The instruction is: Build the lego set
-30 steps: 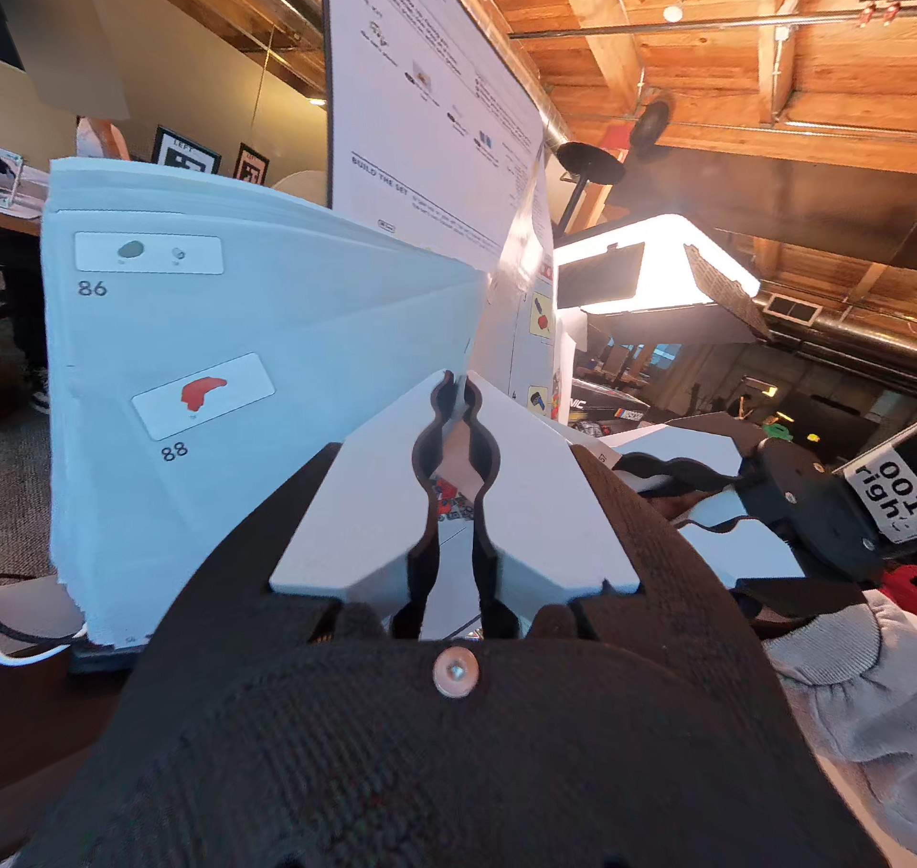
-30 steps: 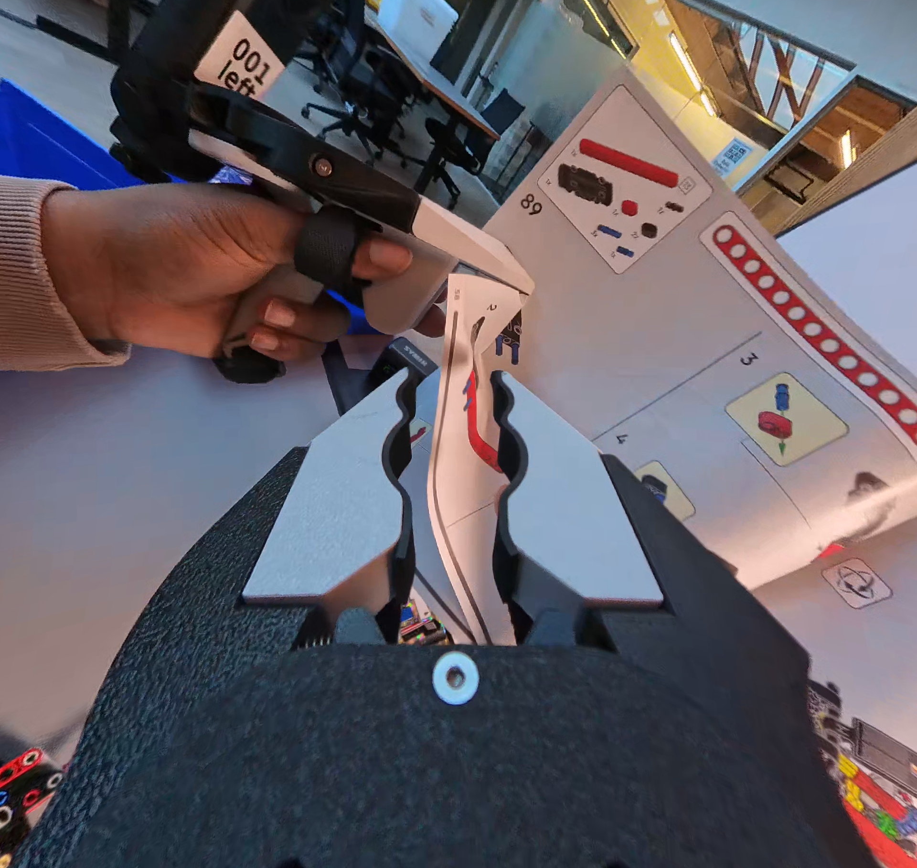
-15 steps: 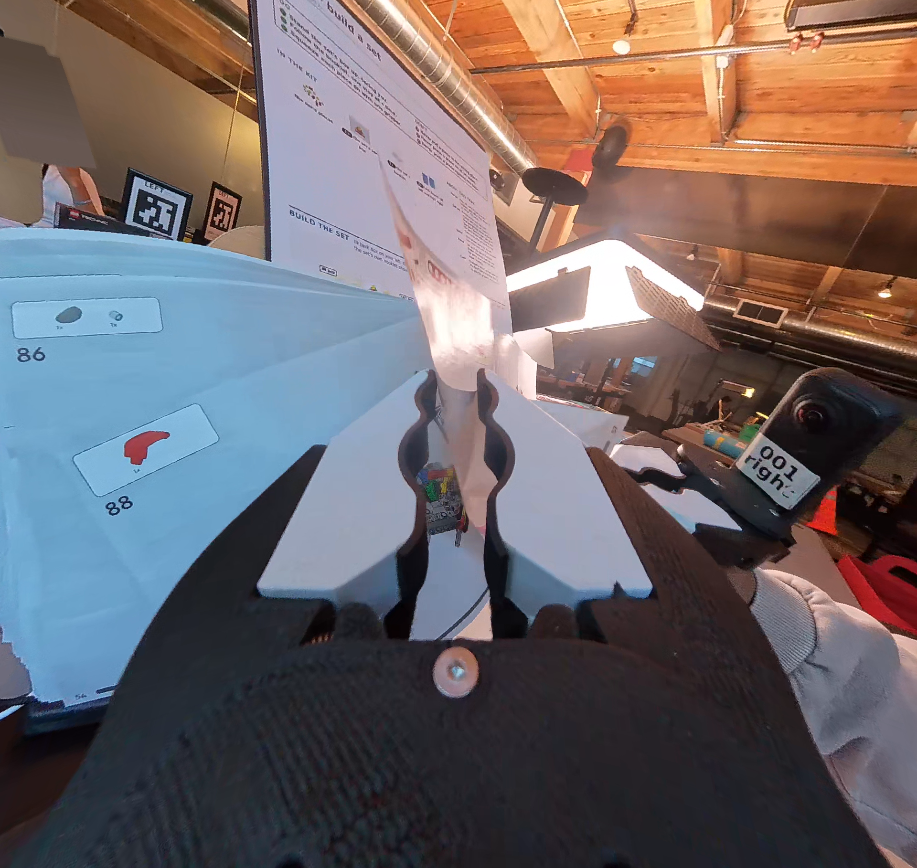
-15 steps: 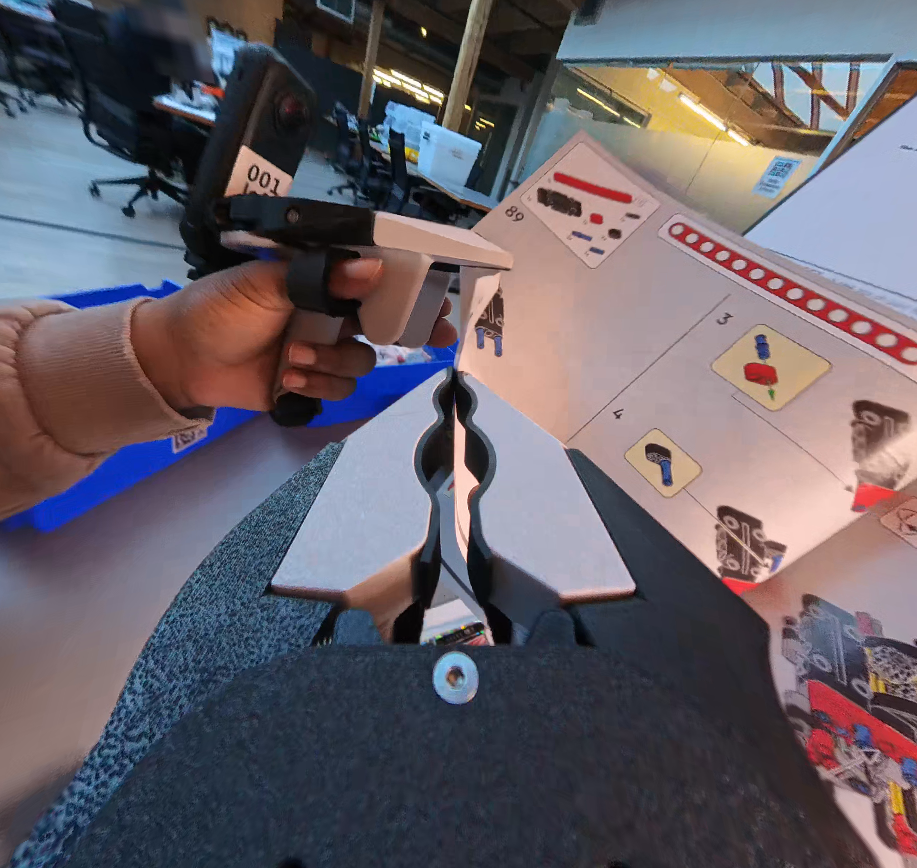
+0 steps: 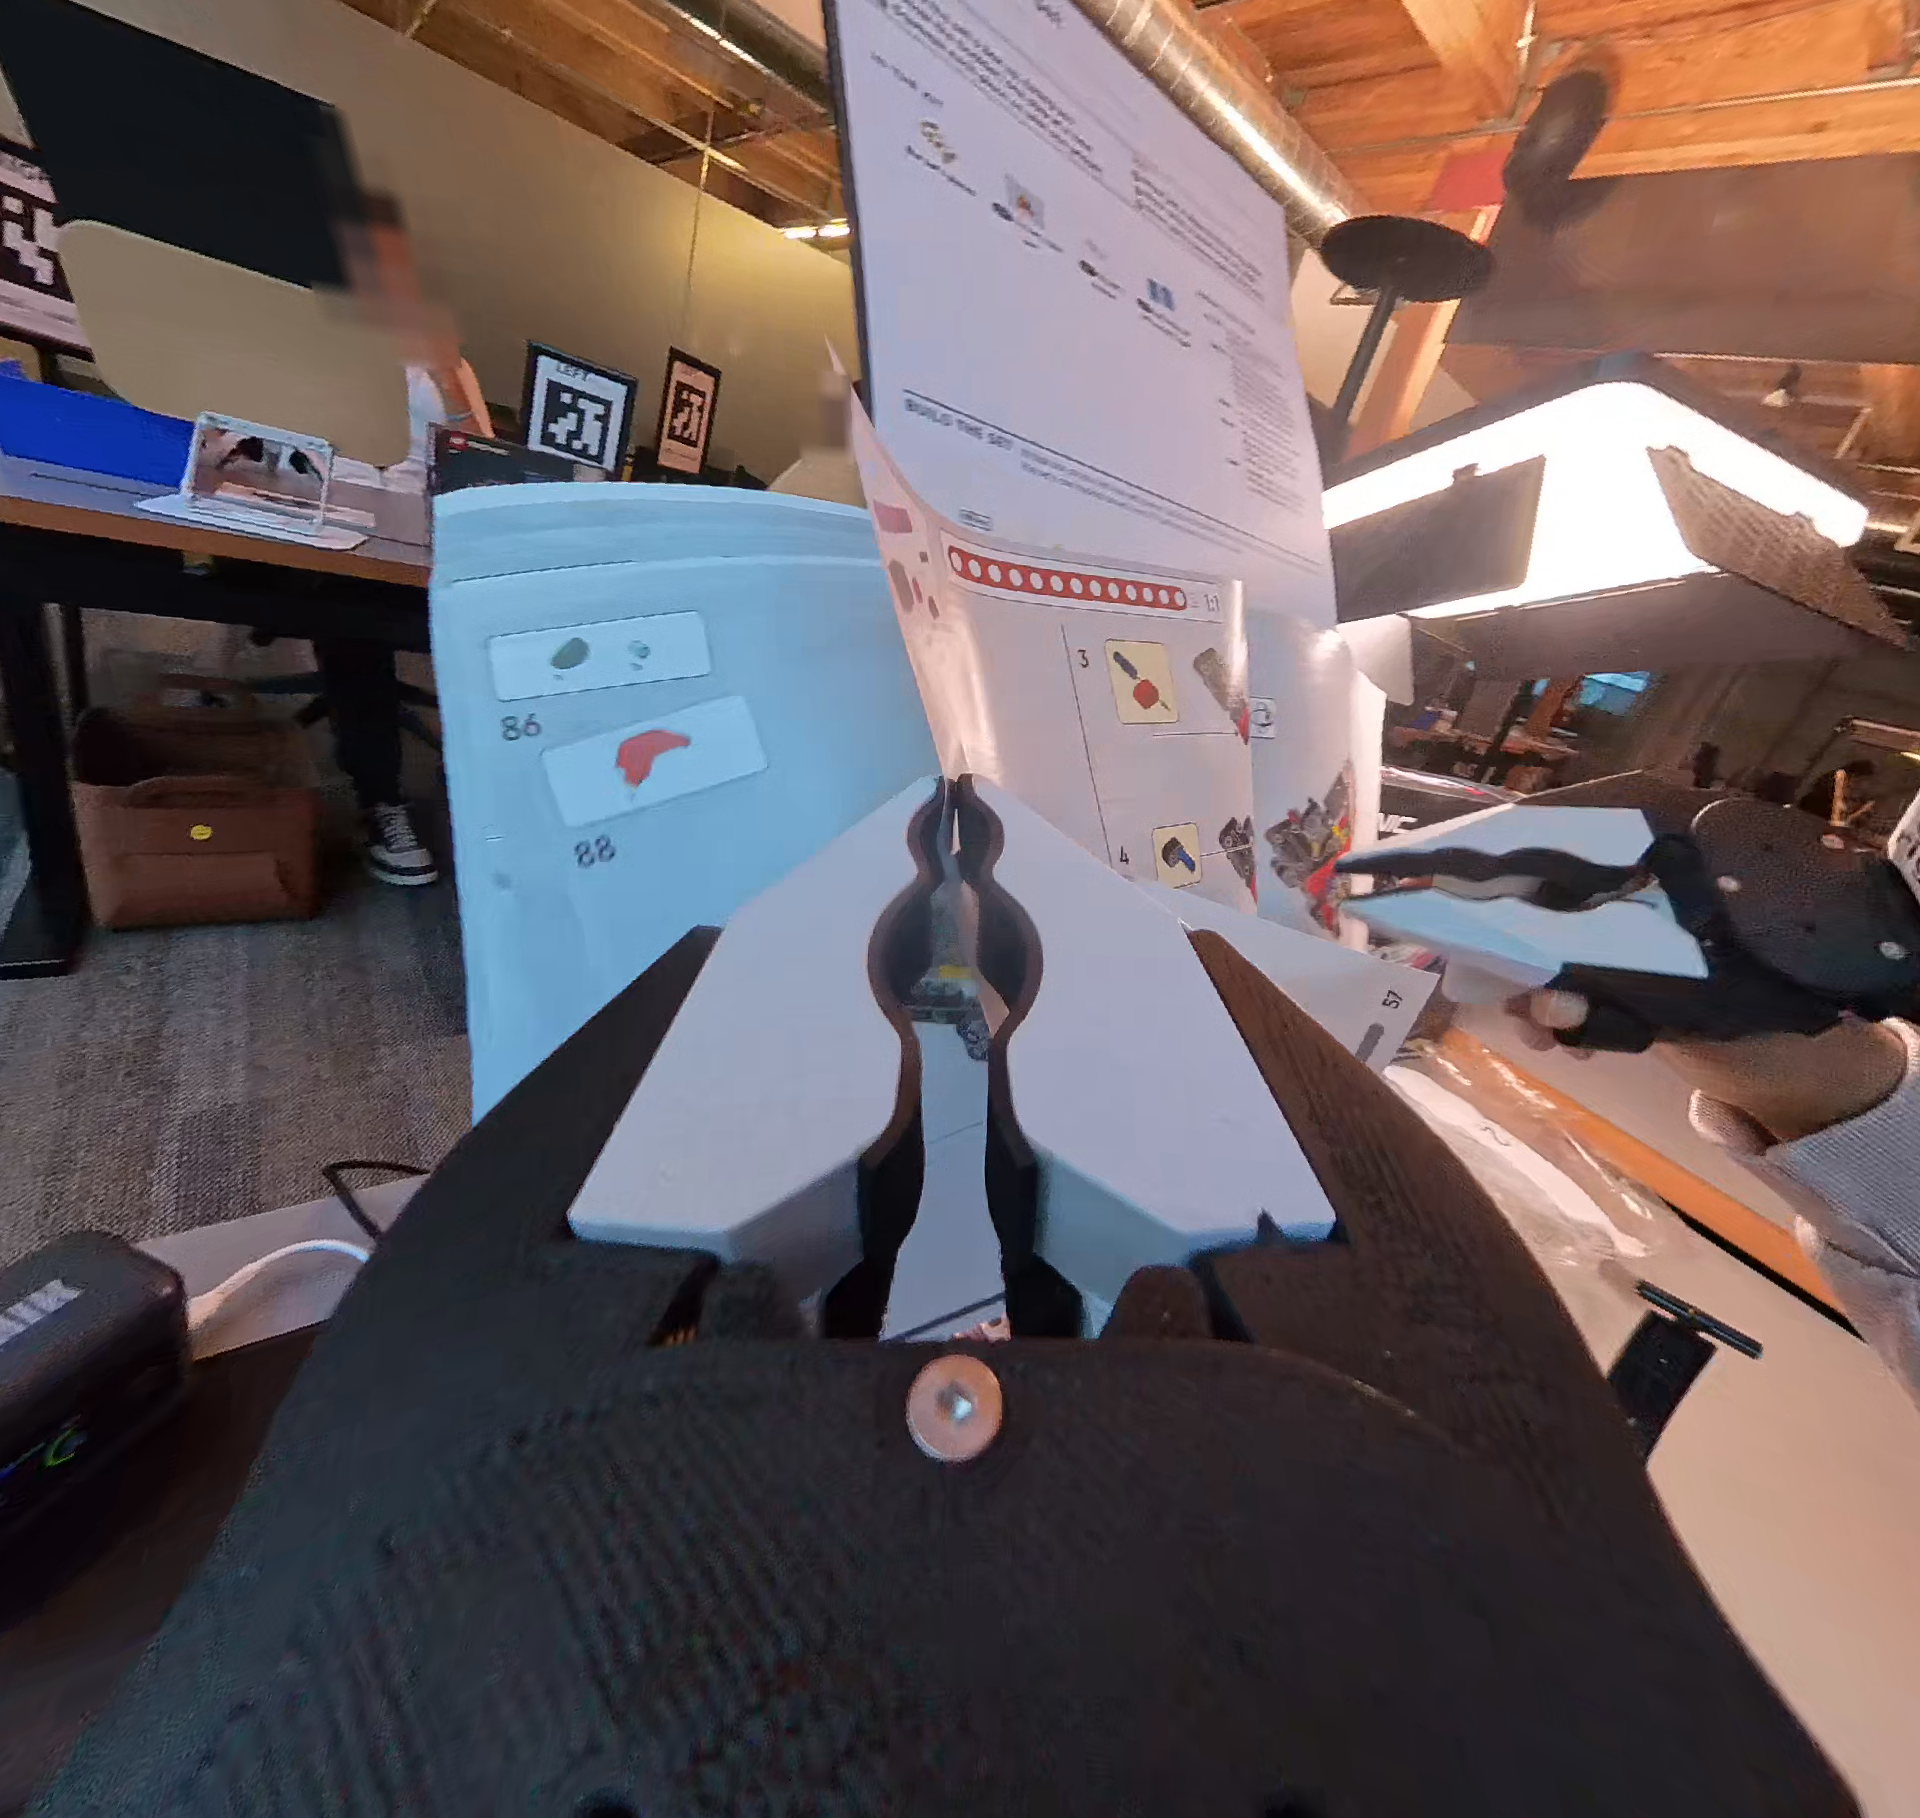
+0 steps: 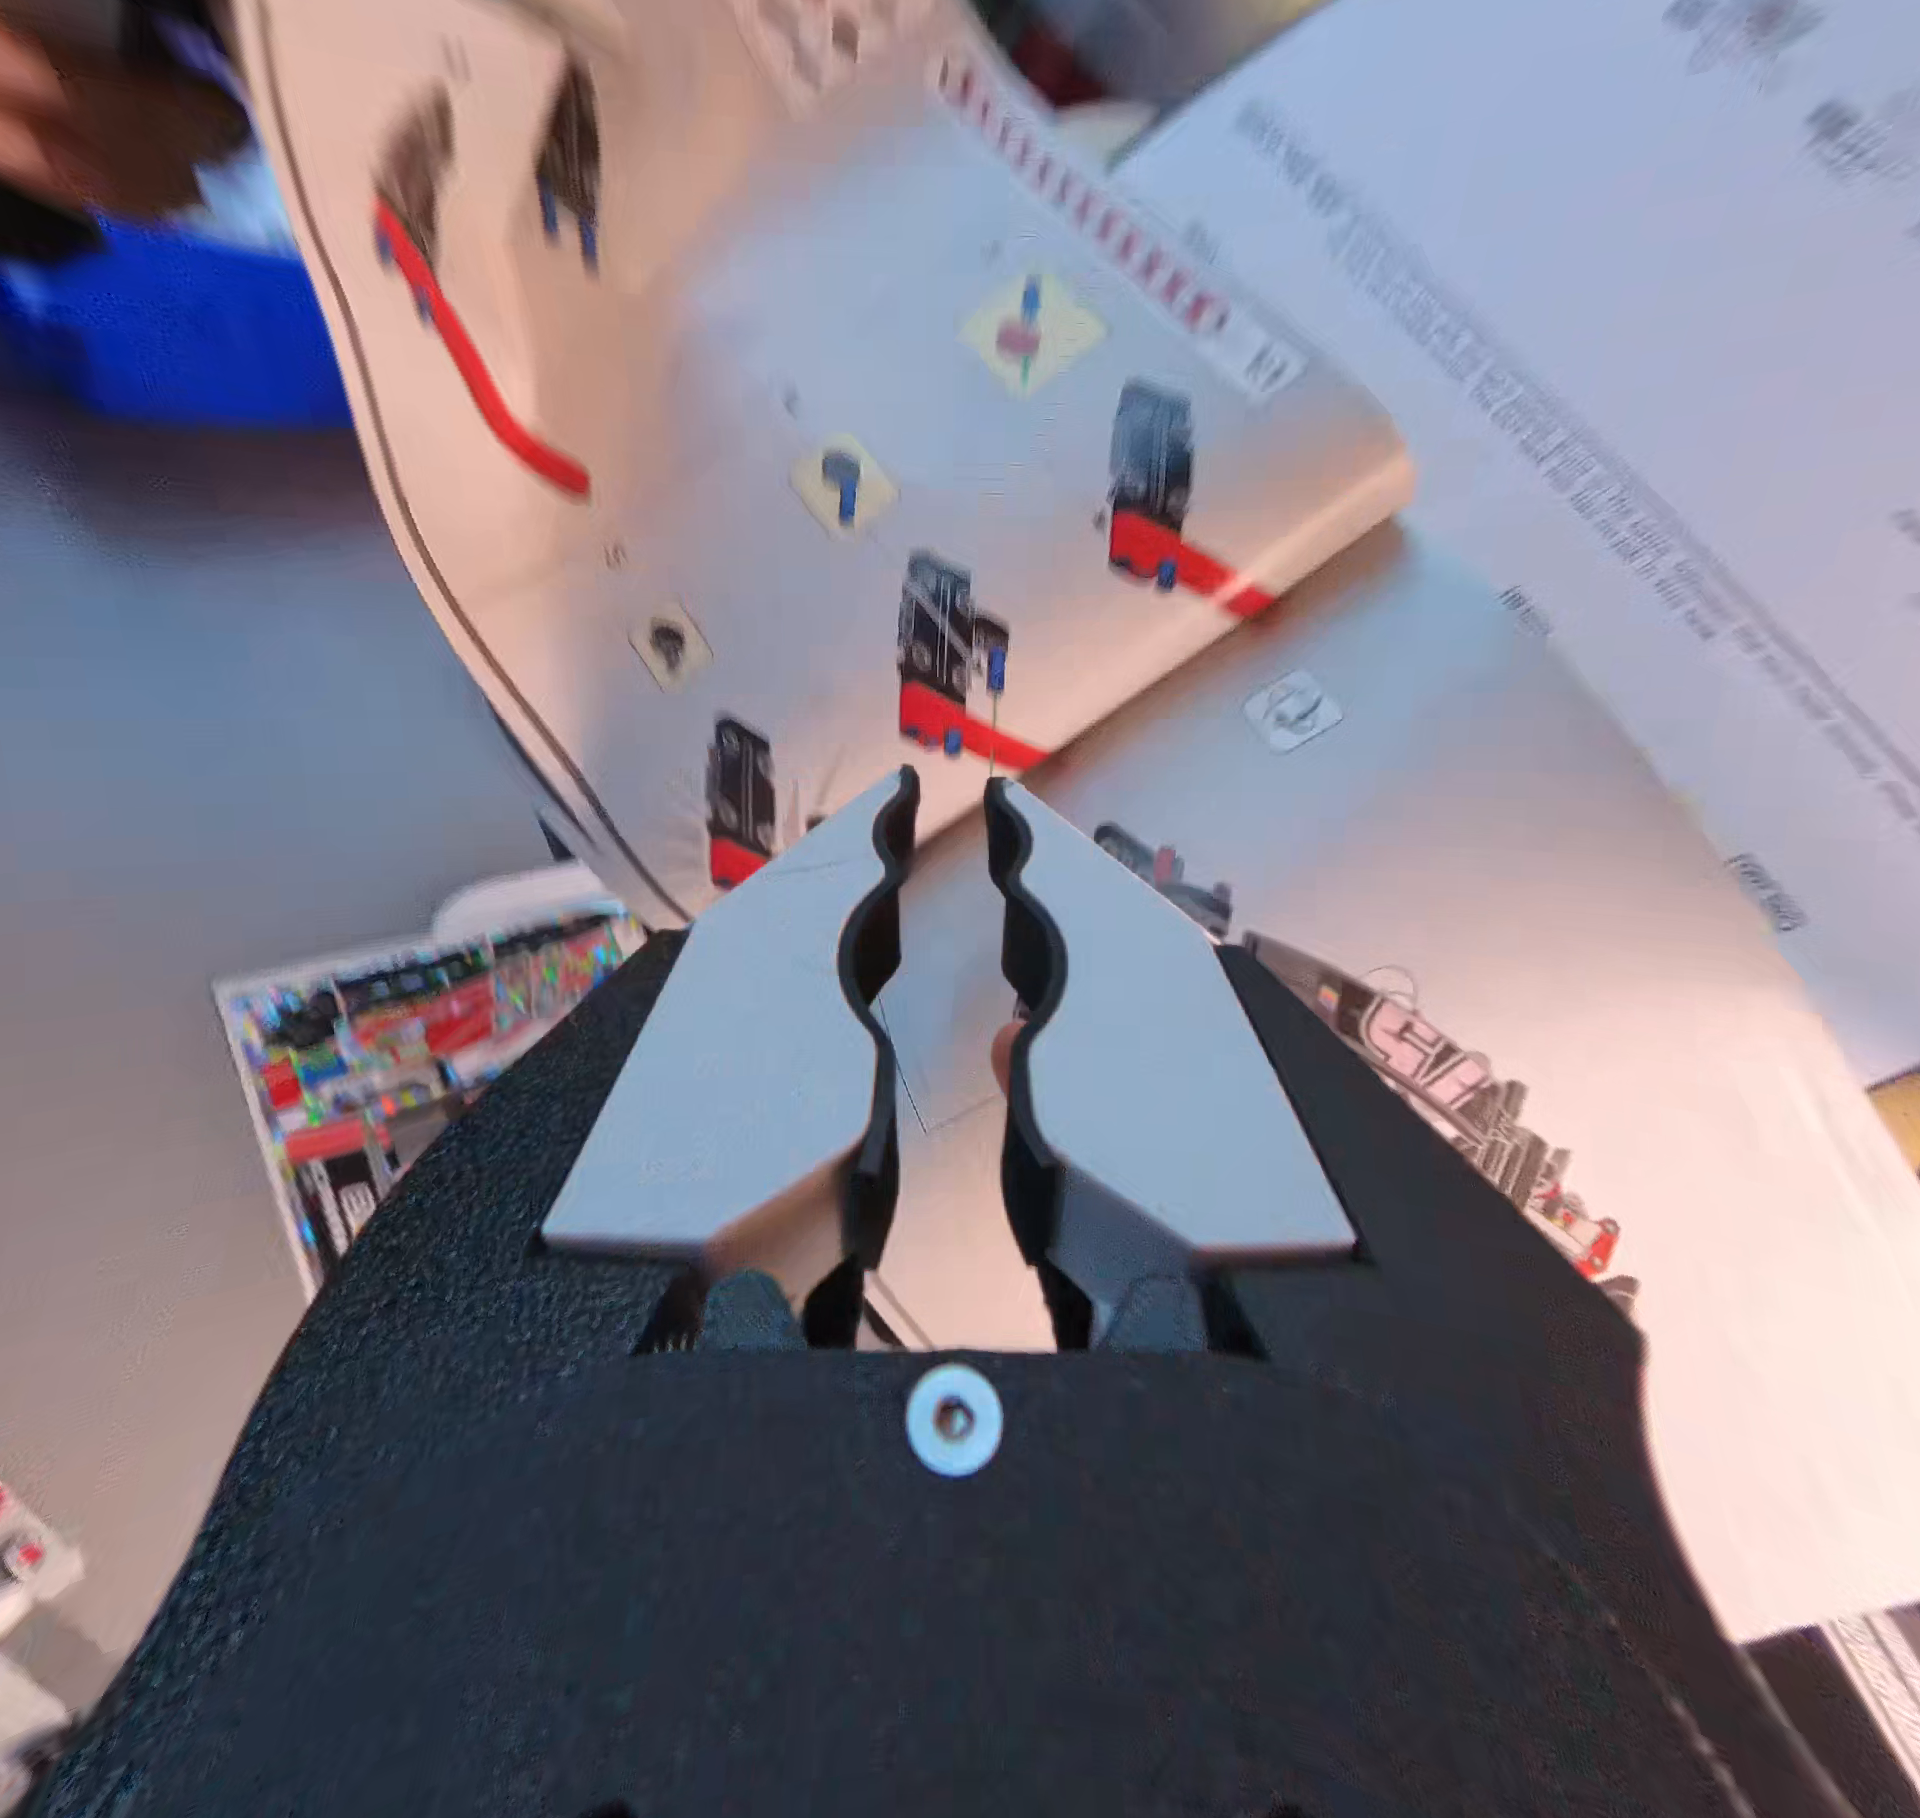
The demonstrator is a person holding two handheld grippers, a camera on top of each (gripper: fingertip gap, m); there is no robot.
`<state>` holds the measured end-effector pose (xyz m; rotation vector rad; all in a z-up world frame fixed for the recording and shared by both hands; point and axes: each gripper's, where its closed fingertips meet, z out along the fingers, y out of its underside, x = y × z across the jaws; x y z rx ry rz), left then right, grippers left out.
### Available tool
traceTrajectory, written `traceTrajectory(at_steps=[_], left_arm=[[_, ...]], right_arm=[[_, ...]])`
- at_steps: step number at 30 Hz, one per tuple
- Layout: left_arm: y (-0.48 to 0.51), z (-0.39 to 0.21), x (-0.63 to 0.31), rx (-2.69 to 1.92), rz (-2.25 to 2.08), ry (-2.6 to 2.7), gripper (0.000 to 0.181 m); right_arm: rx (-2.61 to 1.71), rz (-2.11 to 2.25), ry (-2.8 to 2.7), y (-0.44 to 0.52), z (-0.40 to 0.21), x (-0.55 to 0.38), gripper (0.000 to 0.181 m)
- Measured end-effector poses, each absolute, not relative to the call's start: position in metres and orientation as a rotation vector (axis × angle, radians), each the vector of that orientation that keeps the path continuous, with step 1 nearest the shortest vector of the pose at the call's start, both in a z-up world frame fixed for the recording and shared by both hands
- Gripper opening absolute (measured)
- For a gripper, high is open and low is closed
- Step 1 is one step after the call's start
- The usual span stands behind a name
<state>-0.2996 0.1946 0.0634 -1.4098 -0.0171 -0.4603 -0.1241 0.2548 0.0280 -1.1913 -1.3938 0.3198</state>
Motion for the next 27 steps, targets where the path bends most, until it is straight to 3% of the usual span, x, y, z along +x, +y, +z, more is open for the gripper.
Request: traceTrajectory(at_steps=[3, 6, 9, 13, 16, 21, 27], left_arm=[[0.191, 0.069, -0.315, -1.385, -0.447, -0.107, 0.008], [0.165, 0.074, -0.322, -1.296, -0.377, -0.215, 0.022], [0.137, 0.062, -0.325, -1.25, -0.271, -0.287, 0.033], [0.111, 0.033, -0.338, -1.221, -0.306, -0.427, 0.043], [0.097, 0.022, -0.34, -1.198, -0.347, -0.471, 0.044], [0.103, -0.014, -0.296, -1.276, -0.318, -0.398, 0.03], [0.153, -0.109, -0.23, -1.533, -0.818, -0.51, 0.035]], right_arm=[[-1.254, 0.129, -1.56, 0.268, -0.015, -0.142, 0.014], [-1.172, -0.044, -1.586, 0.27, -0.019, -0.163, 0.011], [-1.185, 0.031, -1.548, 0.264, -0.01, -0.179, 0.0], [-1.293, 0.136, -1.467, 0.269, -0.006, -0.18, 0.0], [-1.288, 0.083, -1.453, 0.272, -0.006, -0.178, 0.0], [-1.189, -0.1, -1.489, 0.262, -0.008, -0.189, 0.0], [-1.238, -0.208, -1.455, 0.269, -0.008, -0.192, 0.0]])
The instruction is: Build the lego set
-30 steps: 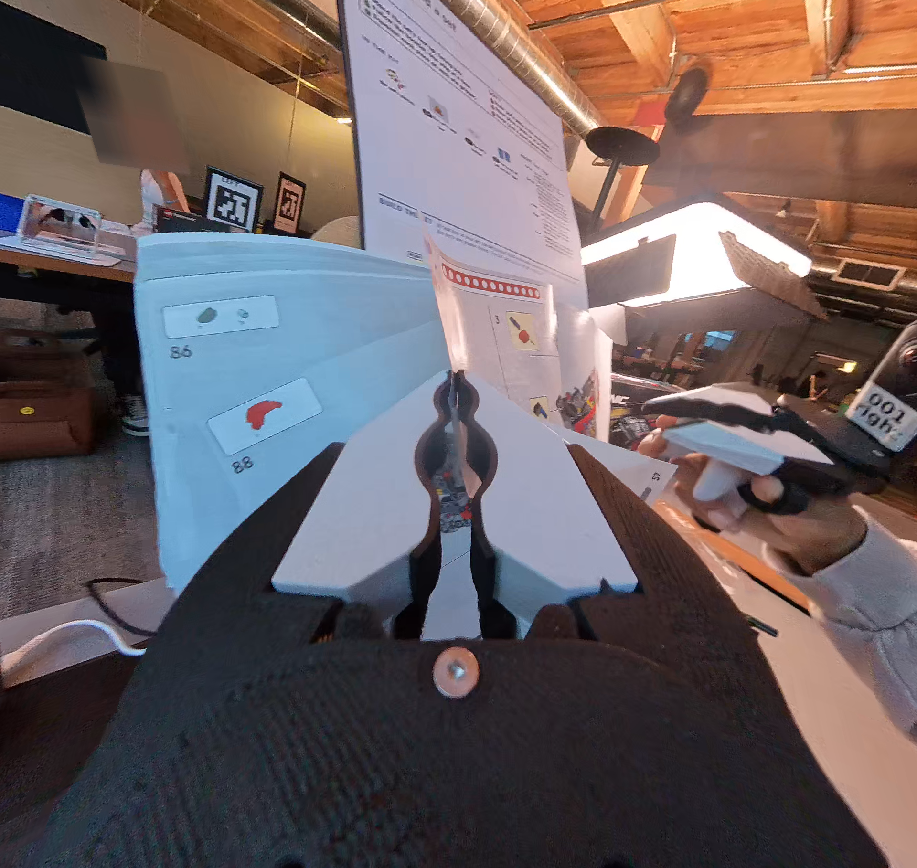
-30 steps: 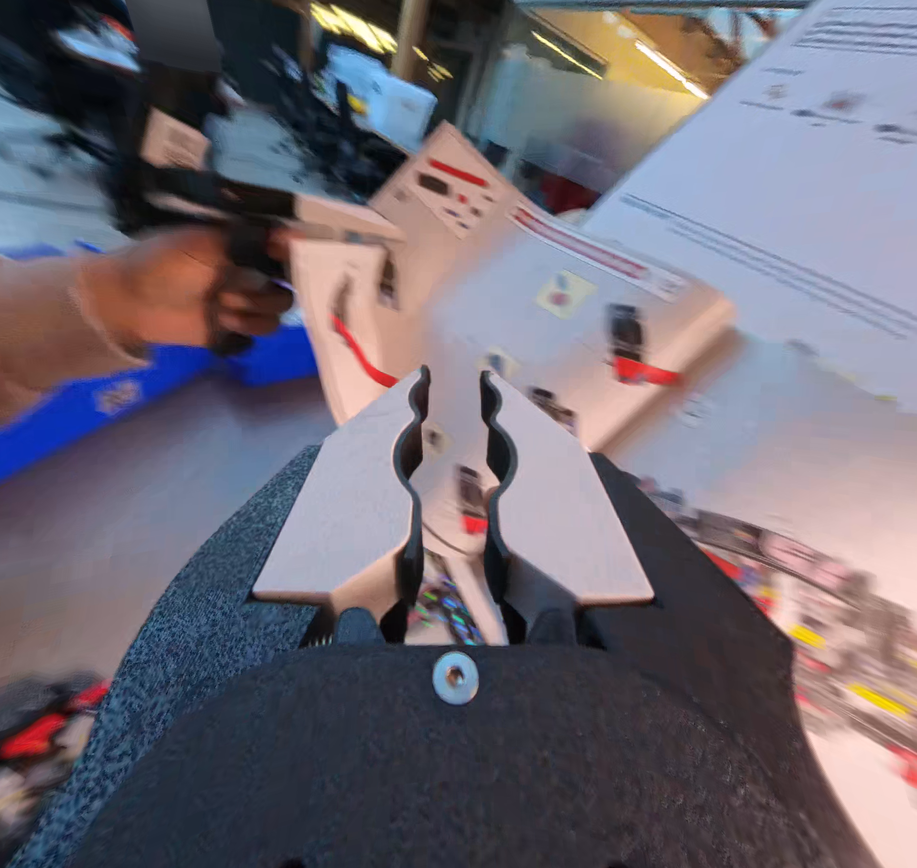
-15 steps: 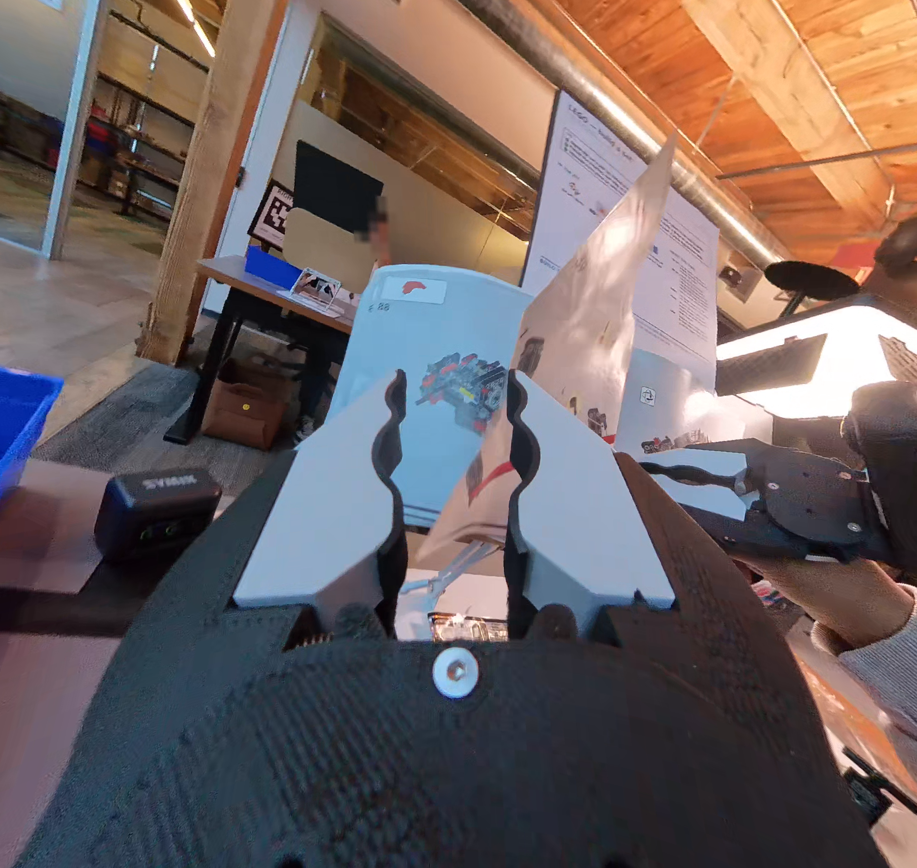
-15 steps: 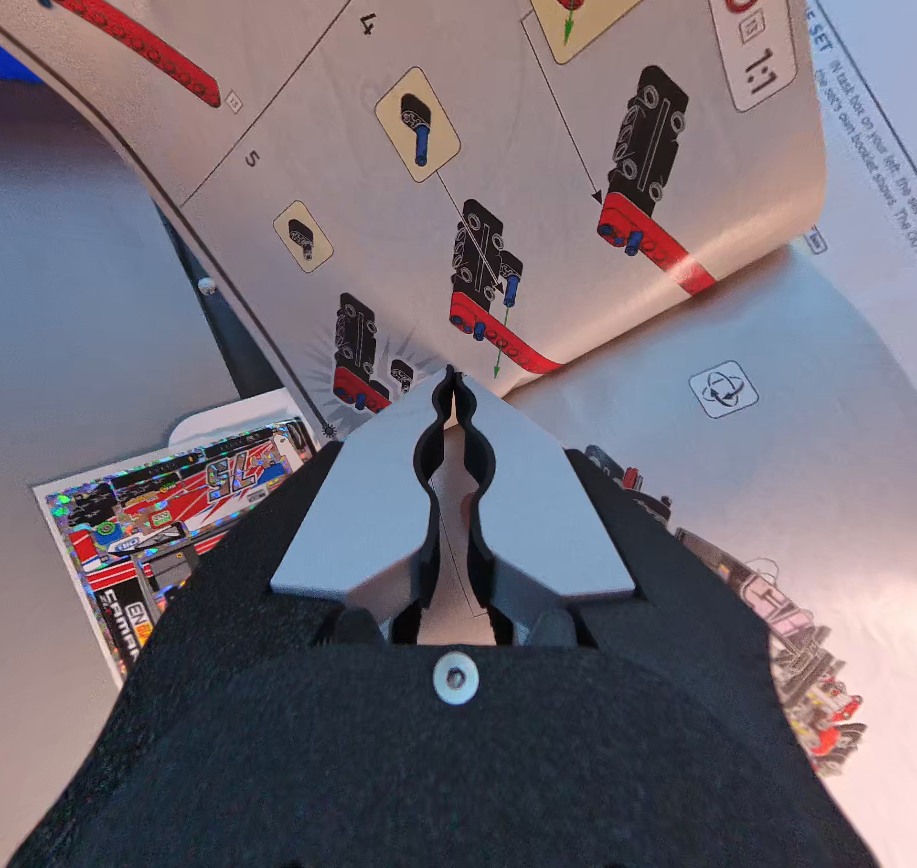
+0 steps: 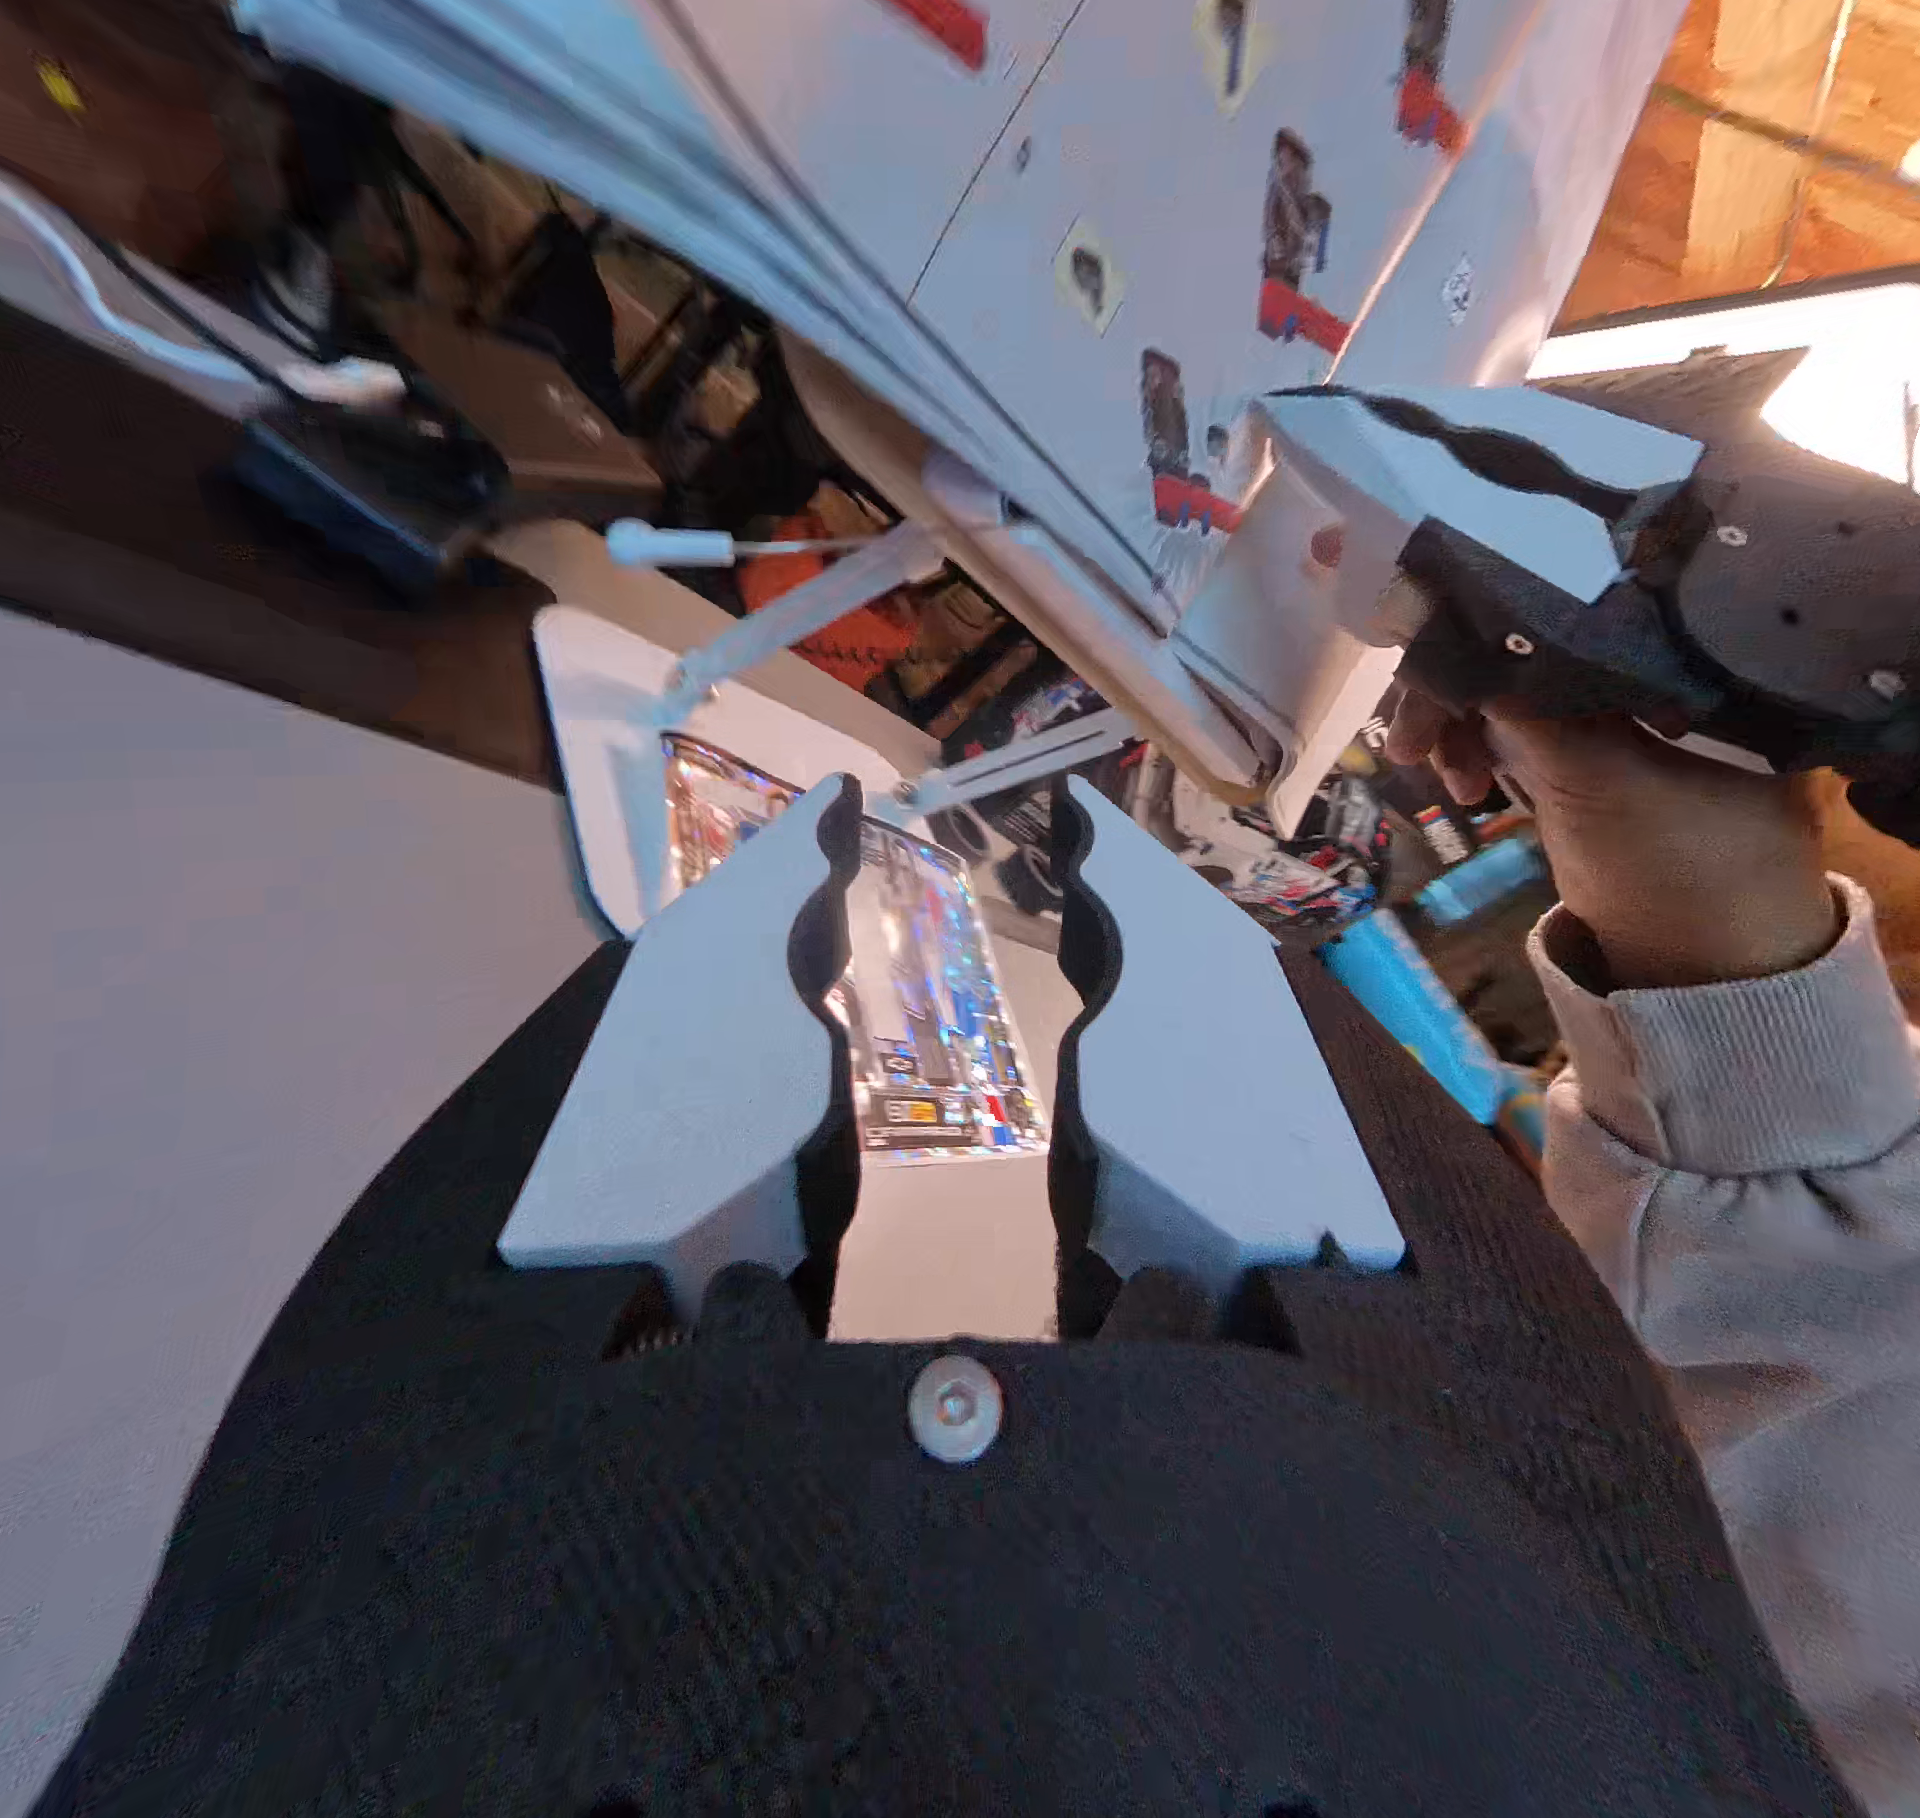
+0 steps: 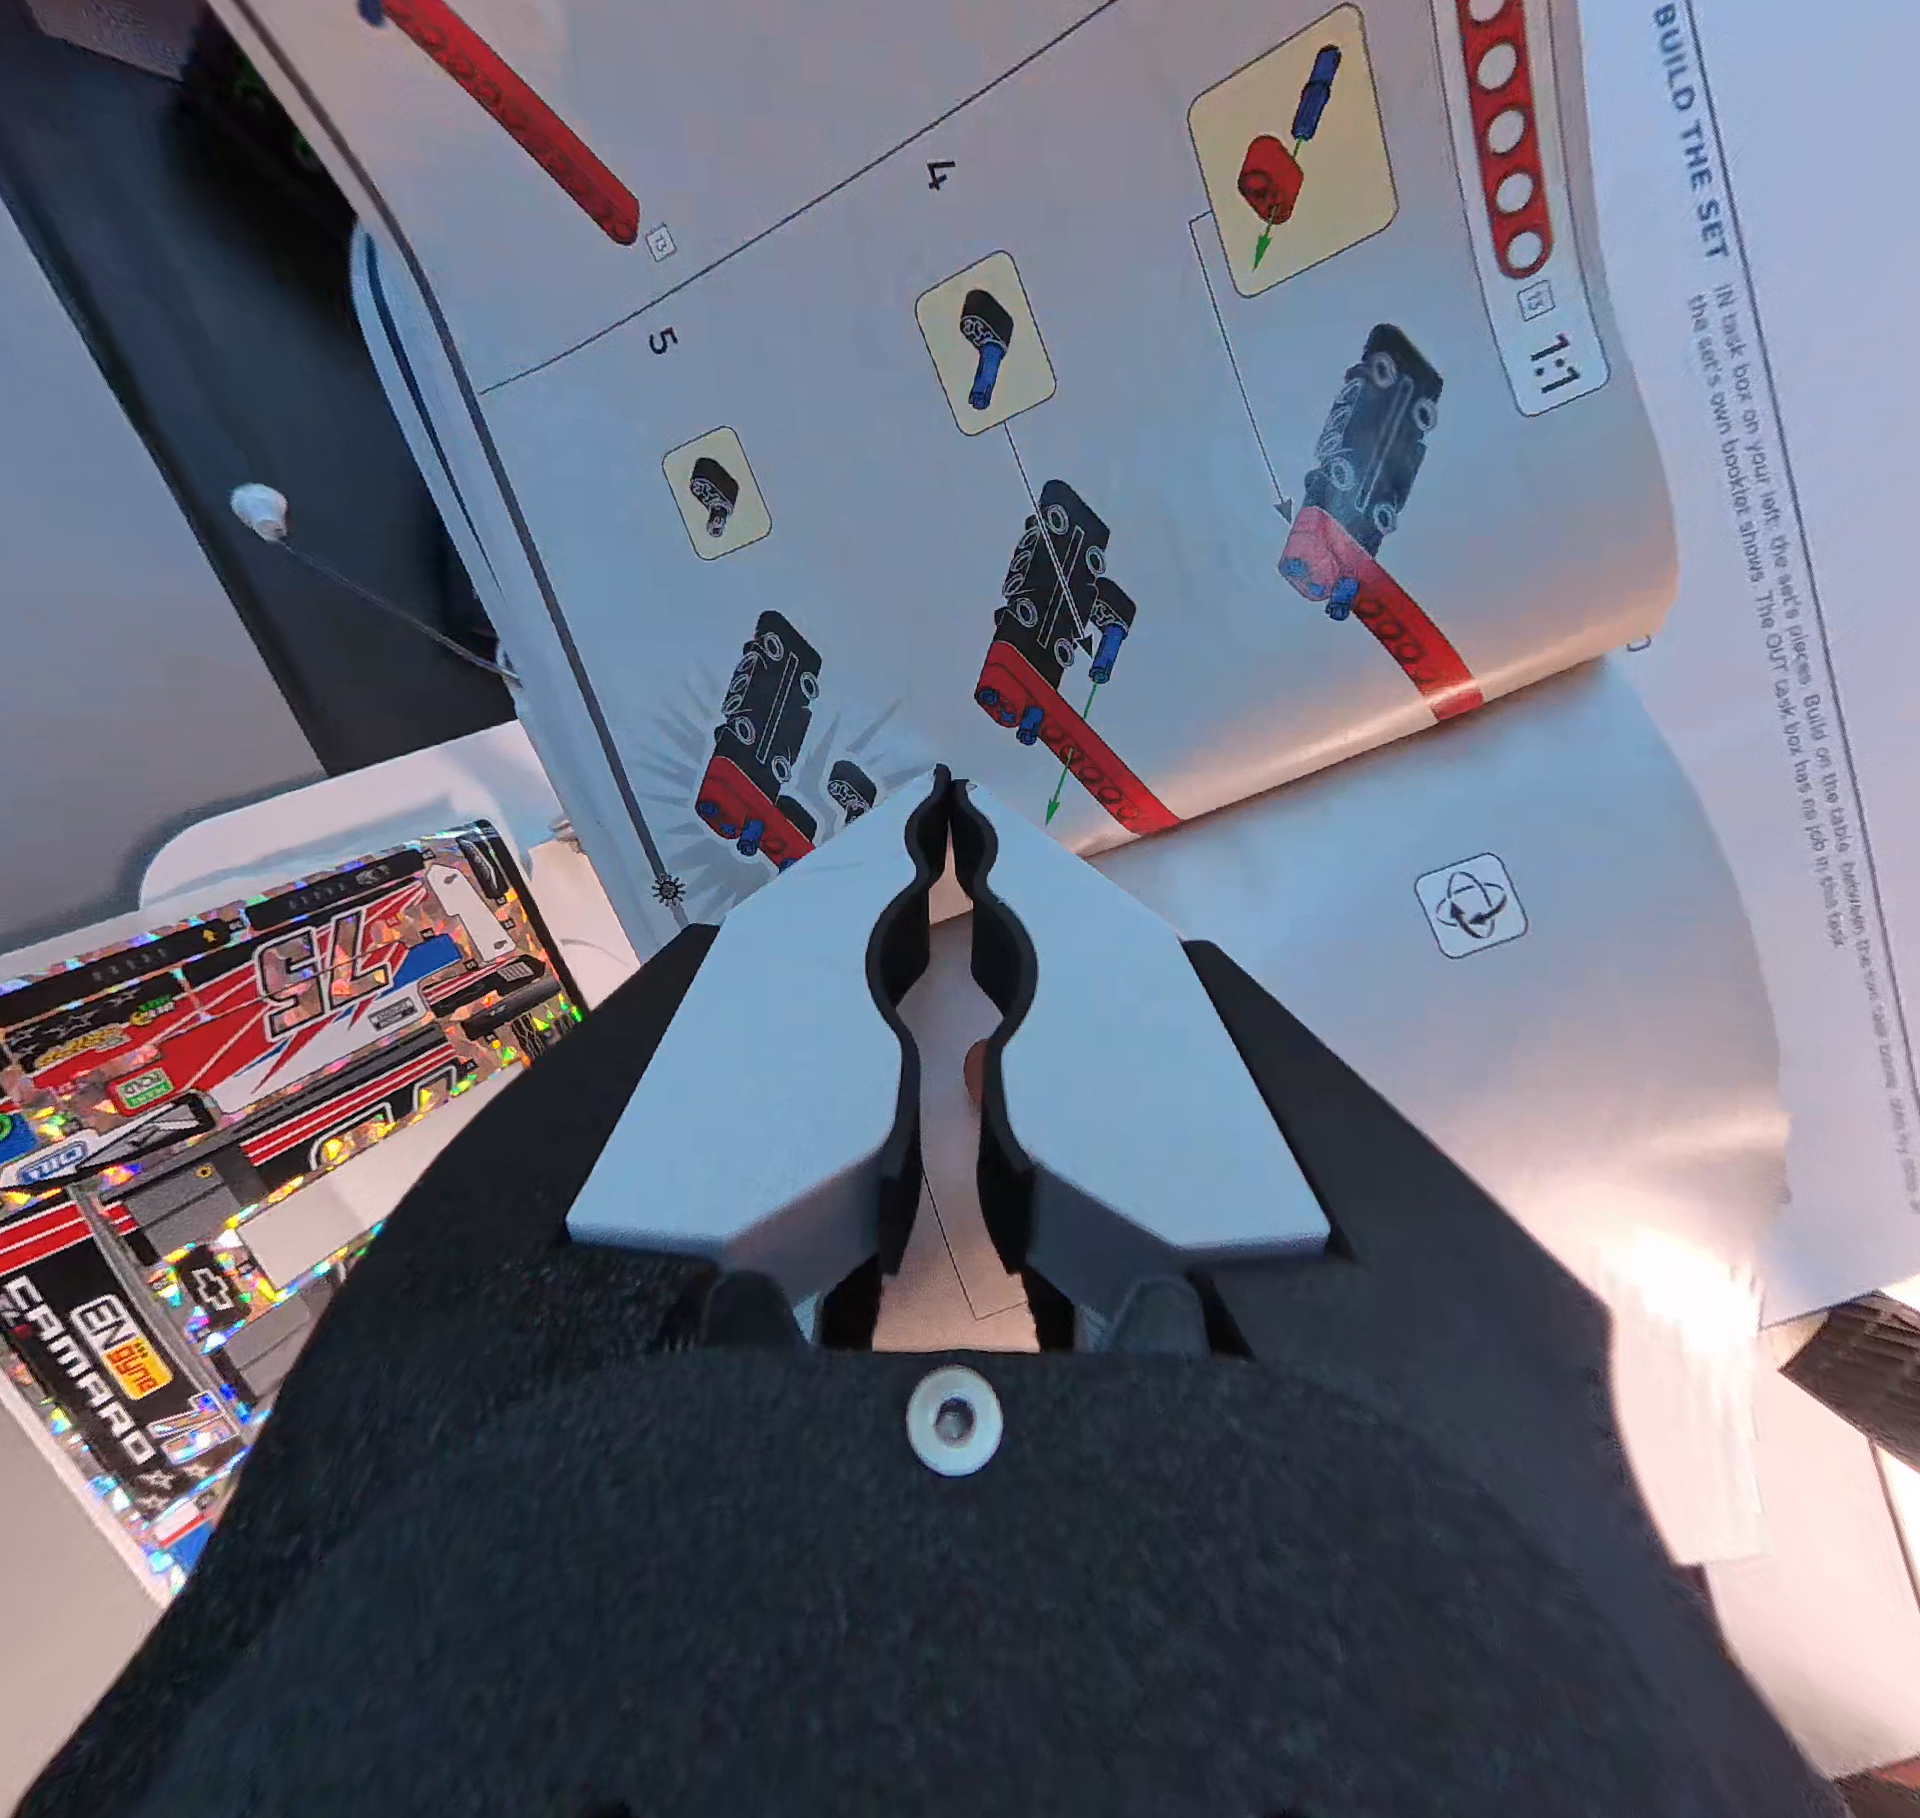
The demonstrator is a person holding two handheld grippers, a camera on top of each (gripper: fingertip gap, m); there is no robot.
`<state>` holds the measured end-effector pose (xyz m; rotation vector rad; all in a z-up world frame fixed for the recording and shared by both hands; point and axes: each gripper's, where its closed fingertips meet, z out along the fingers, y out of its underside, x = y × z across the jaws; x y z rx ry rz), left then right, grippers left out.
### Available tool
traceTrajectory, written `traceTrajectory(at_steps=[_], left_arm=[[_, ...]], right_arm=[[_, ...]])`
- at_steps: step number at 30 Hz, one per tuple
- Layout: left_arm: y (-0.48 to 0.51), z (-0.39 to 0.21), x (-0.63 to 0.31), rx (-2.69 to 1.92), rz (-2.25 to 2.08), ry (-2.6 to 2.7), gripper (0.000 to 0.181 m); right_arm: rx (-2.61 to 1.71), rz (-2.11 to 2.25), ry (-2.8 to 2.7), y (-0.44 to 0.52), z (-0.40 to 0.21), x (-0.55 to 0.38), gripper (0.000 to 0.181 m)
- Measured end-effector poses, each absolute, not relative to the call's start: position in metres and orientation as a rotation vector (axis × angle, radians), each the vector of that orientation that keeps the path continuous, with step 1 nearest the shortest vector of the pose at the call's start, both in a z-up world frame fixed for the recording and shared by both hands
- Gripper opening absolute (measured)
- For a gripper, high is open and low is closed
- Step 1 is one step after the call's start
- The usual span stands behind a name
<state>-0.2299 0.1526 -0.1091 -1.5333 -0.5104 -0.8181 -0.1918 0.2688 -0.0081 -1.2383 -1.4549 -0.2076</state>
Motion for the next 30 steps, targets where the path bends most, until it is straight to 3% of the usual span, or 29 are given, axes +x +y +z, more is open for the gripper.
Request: traceTrajectory(at_steps=[6, 12, 16, 30], left_arm=[[0.203, -0.106, -0.251, -1.205, -1.161, -0.814, 0.046], [0.224, -0.088, -0.266, -1.098, -1.189, -0.789, 0.007], [0.223, -0.081, -0.267, -1.148, -1.16, -0.703, 0.003], [0.22, -0.053, -0.262, -1.343, -0.839, -0.447, 0.0]], right_arm=[[-1.113, -0.304, -1.508, 0.265, -0.011, -0.199, 0.0], [-0.994, -0.241, -1.656, 0.252, -0.028, -0.208, 0.0], [-0.858, -0.289, -1.792, 0.242, -0.055, -0.207, 0.0], [-0.86, -0.269, -1.825, 0.26, -0.052, -0.208, 0.0]])
